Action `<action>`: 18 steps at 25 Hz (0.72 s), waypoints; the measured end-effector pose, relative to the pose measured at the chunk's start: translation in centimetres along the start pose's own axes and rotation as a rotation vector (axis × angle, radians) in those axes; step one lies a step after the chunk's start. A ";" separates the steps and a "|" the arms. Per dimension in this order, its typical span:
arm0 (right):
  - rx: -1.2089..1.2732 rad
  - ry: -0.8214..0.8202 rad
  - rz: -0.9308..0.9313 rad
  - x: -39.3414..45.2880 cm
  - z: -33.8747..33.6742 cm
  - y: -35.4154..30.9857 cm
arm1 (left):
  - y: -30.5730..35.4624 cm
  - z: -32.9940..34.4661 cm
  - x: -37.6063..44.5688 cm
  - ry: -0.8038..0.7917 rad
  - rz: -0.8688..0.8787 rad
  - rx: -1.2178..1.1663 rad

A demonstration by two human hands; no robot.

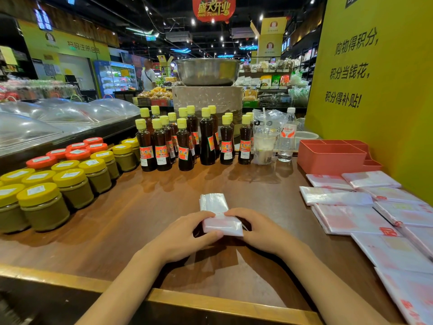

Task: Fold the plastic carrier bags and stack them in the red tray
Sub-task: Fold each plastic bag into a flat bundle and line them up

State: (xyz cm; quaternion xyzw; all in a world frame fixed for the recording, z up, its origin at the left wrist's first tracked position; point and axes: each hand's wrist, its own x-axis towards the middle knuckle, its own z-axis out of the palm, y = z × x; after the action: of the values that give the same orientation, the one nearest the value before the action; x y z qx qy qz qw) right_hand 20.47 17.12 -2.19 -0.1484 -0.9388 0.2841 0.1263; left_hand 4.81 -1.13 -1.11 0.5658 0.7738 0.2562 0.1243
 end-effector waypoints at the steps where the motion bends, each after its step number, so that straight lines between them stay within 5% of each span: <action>1: -0.008 0.016 -0.002 0.1 0.1 -0.1 | -0.1 0.0 0.0 -0.009 0.006 -0.006; 18: 0.309 0.191 0.057 0.2 -0.1 -1.9 | -0.9 0.1 0.9 0.233 -0.040 -0.152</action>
State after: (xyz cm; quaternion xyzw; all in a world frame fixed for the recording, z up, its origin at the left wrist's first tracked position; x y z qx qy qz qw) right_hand 19.87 15.72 -1.01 -0.1801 -0.8630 0.4132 0.2280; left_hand 3.83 -0.44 -1.63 0.5057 0.7723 0.3757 0.0813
